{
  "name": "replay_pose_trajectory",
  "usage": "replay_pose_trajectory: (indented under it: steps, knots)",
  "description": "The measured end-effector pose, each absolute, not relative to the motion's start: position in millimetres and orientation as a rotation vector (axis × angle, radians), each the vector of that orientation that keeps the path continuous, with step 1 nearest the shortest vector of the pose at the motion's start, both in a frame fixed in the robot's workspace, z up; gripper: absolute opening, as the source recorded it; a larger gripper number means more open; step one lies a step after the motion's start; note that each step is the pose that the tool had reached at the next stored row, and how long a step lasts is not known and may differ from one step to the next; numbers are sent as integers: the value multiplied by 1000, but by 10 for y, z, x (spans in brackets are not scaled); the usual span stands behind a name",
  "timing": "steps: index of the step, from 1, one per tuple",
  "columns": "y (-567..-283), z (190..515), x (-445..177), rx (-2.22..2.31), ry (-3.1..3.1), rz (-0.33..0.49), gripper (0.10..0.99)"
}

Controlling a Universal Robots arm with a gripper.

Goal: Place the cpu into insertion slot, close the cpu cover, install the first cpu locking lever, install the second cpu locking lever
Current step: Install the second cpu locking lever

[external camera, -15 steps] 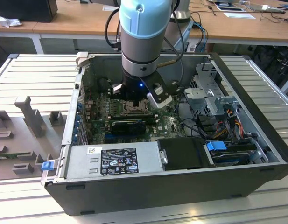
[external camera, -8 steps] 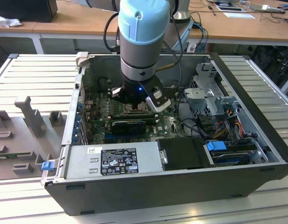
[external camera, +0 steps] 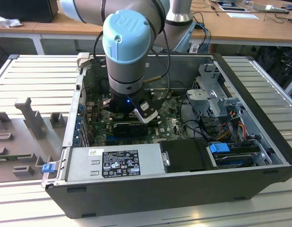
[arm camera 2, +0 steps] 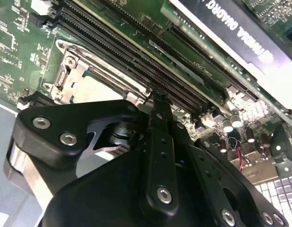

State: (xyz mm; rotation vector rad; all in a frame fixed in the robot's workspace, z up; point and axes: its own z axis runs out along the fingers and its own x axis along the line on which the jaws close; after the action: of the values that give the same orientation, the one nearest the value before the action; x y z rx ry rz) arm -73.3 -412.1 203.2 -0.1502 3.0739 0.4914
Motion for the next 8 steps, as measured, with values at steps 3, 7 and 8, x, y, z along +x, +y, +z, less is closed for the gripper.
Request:
replay_pose_trajectory:
  steps: [3,7,8]
  knots:
    - [-4122,2001,-737,-150,3072,501,106]
    - [-4122,1977,-753,-150,3069,516,106]
    - [-4122,1971,-754,-150,3069,518,106]
